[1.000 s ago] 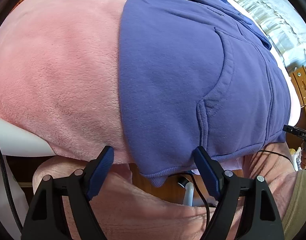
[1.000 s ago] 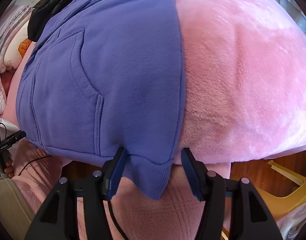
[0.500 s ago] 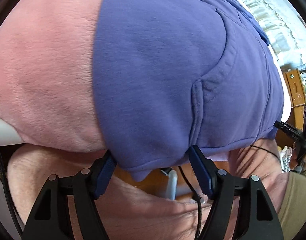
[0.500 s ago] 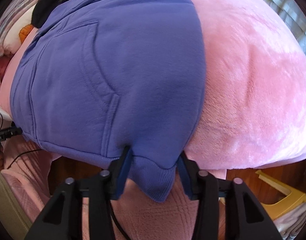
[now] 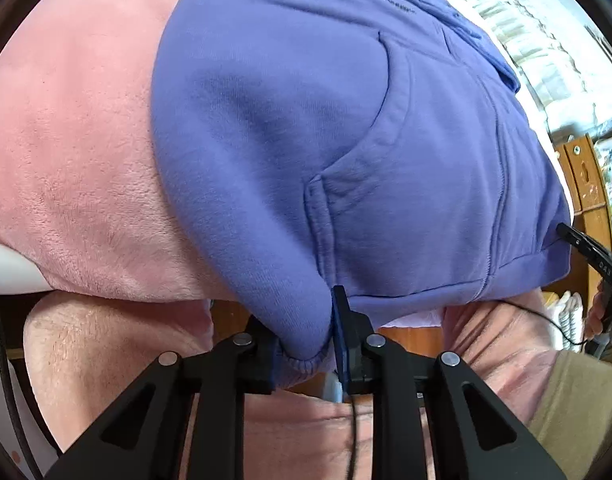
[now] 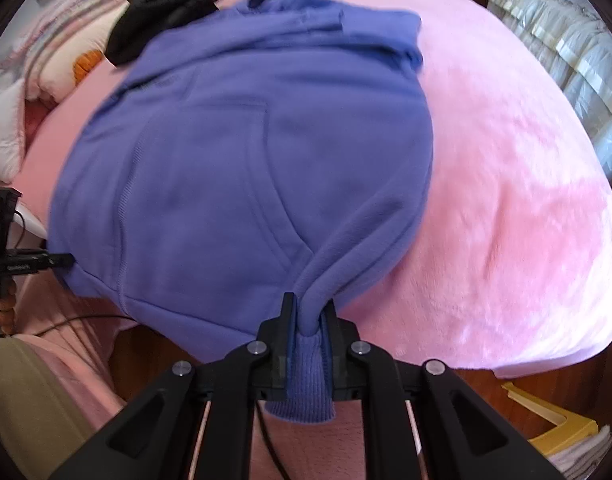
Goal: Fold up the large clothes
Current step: 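Lift the held hem up toward the hood and open both grippers, then grasp the ribbed waistband with both grippers, straighten it, then release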
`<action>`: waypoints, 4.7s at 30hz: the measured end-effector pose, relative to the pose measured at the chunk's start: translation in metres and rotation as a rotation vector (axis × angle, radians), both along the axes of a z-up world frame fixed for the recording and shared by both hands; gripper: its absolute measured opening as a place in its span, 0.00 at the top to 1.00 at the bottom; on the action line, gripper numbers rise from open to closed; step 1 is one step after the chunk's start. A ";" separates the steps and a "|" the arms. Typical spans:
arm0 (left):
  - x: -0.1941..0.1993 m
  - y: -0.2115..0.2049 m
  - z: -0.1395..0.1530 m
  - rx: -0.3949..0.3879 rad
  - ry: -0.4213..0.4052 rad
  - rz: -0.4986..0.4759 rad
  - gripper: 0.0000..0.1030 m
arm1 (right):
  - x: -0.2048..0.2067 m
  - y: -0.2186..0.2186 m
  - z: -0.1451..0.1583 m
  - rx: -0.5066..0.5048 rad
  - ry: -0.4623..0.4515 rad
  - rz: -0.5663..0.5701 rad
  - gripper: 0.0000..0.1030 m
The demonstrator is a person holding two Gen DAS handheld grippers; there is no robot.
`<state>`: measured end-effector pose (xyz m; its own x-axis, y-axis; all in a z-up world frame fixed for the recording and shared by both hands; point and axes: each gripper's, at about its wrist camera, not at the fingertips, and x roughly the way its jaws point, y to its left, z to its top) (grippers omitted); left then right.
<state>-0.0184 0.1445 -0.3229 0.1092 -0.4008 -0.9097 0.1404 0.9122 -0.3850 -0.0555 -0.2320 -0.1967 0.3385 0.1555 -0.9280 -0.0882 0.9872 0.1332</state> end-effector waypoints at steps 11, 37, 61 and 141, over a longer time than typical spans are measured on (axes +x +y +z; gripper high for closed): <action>0.005 0.019 0.077 -0.149 -0.101 0.085 0.83 | 0.009 -0.008 0.077 0.123 -0.214 -0.038 0.91; 0.164 0.025 0.164 -0.347 -0.277 0.413 0.83 | 0.120 -0.073 0.131 0.274 -0.368 -0.251 0.91; 0.407 -0.015 0.046 -0.191 -0.041 0.466 0.69 | 0.365 -0.098 -0.010 0.212 -0.060 -0.469 0.90; 0.364 -0.139 0.229 0.496 -0.752 0.125 0.09 | 0.402 -0.031 0.101 -0.092 -0.306 -0.199 0.72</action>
<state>0.3458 0.0055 -0.0939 0.7603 0.0724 -0.6456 0.0847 0.9742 0.2090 0.3462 -0.2633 -0.0958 0.6177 -0.0201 -0.7861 0.0842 0.9956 0.0407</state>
